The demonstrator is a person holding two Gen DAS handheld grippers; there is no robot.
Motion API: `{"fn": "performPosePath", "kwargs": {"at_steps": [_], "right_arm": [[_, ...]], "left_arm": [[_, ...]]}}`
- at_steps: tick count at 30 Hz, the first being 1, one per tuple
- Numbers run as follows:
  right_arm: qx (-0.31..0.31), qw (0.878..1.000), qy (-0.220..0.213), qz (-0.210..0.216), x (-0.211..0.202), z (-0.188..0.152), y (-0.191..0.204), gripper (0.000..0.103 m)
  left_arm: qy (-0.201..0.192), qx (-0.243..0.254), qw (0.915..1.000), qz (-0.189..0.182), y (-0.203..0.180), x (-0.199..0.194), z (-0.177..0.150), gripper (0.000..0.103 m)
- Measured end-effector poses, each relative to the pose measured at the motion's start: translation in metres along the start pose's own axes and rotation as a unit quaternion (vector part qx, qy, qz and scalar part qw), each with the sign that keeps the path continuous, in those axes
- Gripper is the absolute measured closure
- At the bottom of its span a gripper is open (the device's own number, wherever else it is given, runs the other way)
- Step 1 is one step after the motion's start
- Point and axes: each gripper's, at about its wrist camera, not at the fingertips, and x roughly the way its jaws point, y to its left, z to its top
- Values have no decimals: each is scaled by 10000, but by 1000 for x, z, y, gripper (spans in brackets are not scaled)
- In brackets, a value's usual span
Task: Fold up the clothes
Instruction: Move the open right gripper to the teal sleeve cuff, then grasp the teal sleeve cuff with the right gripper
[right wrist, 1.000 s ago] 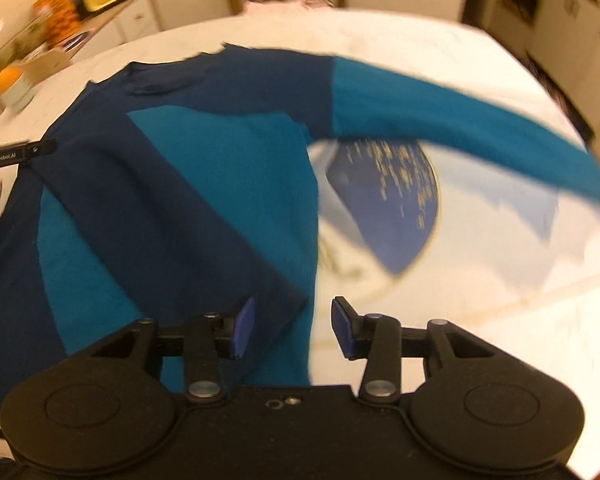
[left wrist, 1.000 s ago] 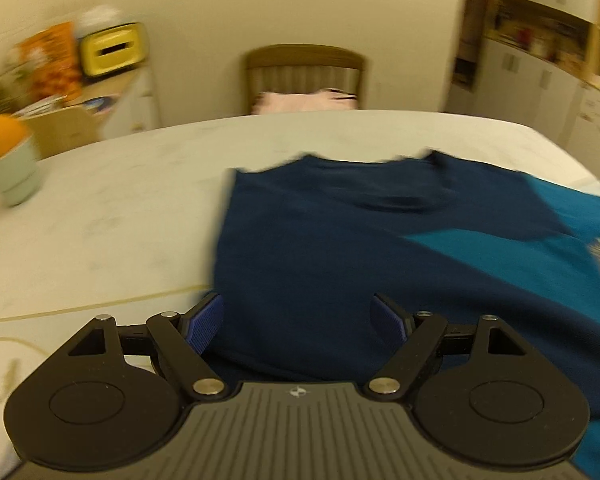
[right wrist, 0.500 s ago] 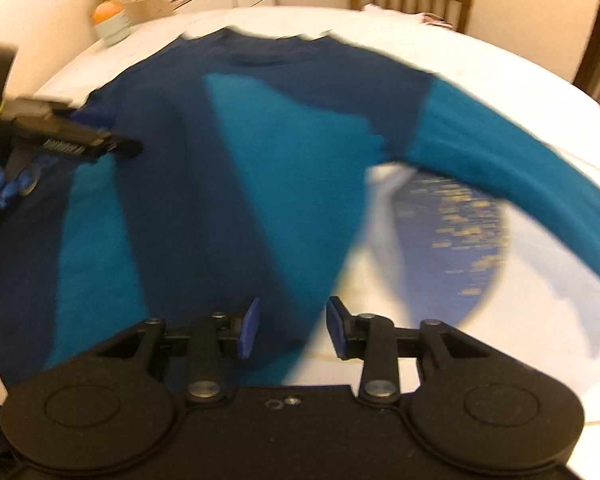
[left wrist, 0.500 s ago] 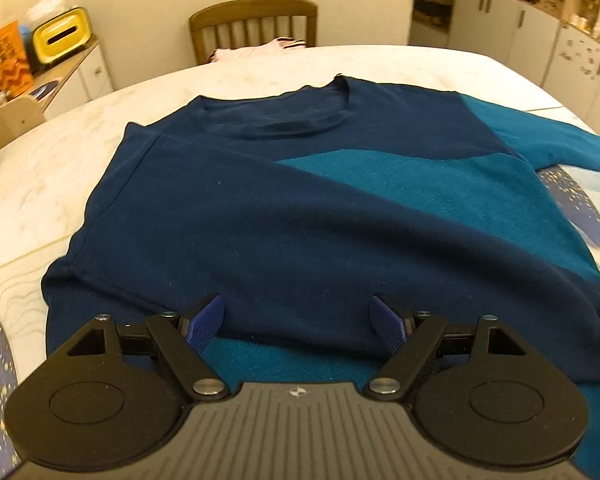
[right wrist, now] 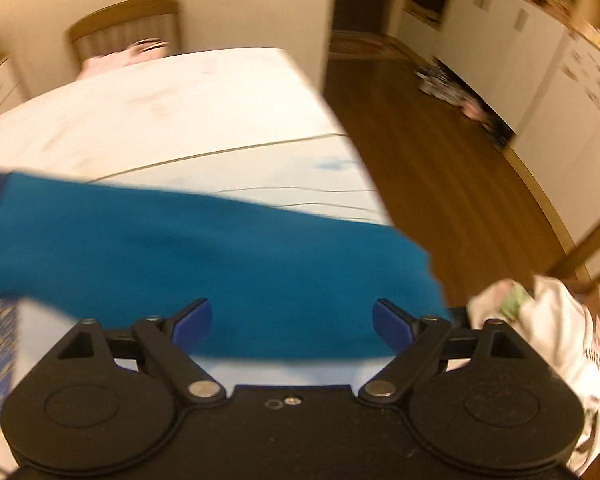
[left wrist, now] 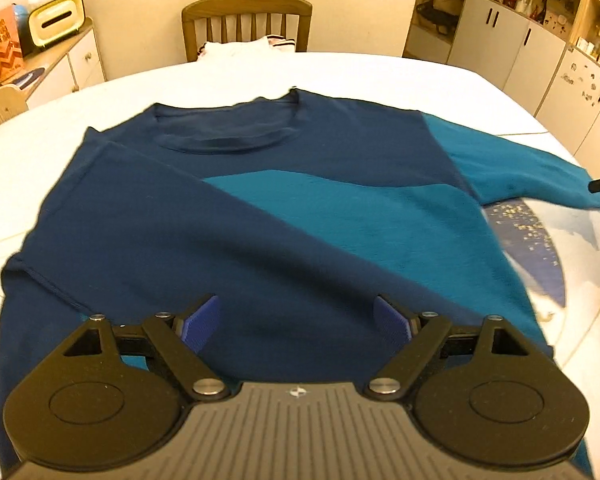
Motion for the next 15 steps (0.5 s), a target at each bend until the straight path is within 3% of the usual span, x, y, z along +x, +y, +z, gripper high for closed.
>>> {"fn": "performPosePath", "kwargs": {"at_steps": [7, 15], "right_arm": [[300, 9994, 154, 34, 25, -2, -26, 0], [-58, 9997, -114, 211, 14, -1, 7, 0]], "left_arm": [[112, -77, 9997, 181, -13, 0, -5, 19], [88, -175, 9995, 253, -12, -2, -1, 19]]}}
